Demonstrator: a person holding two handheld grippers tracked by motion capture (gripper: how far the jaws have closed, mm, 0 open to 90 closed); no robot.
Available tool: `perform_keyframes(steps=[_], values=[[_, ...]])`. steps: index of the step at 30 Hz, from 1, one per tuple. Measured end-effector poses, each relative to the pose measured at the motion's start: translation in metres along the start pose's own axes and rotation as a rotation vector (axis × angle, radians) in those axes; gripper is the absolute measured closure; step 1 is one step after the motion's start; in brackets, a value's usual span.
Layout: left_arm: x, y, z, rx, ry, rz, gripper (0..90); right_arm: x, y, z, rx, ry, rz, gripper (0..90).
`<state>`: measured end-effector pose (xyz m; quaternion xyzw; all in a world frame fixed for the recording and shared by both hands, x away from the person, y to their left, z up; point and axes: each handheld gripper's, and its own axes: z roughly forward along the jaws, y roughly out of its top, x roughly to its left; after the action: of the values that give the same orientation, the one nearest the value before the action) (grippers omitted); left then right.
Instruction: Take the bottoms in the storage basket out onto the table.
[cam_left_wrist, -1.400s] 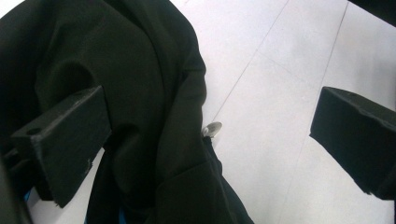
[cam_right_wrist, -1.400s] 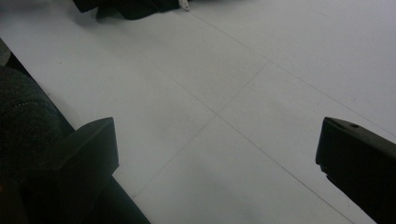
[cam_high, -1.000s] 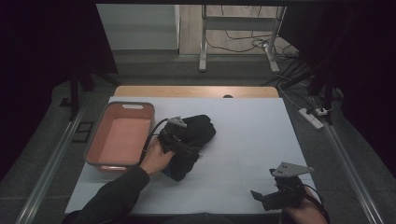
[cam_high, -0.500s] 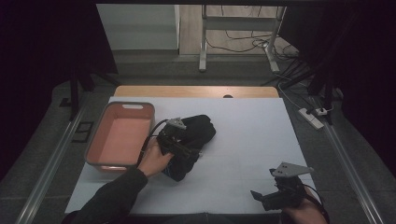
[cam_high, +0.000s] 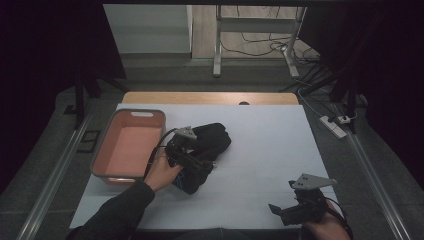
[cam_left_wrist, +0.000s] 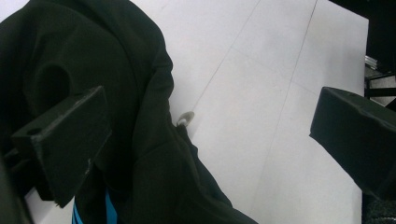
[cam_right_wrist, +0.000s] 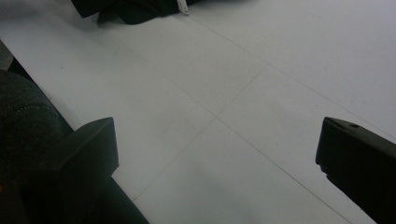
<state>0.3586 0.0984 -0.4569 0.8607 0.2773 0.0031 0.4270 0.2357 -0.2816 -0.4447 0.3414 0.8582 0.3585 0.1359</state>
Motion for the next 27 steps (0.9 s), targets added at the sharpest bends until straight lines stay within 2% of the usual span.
perform_keyframes(steps=[7, 17, 27], values=[[-0.002, -0.002, -0.004, -0.001, -0.006, -0.015, 0.0, 0.000, 0.000, 0.000, -0.001, 0.000, 0.001, 0.0], [-0.008, -0.005, -0.008, 0.012, 0.035, -0.018, 0.0, 0.000, 0.000, 0.000, -0.001, 0.002, 0.000, 0.0], [-0.008, -0.009, -0.017, -0.013, 0.027, -0.033, 0.0, 0.000, 0.000, 0.000, -0.001, 0.004, -0.001, 0.0]])
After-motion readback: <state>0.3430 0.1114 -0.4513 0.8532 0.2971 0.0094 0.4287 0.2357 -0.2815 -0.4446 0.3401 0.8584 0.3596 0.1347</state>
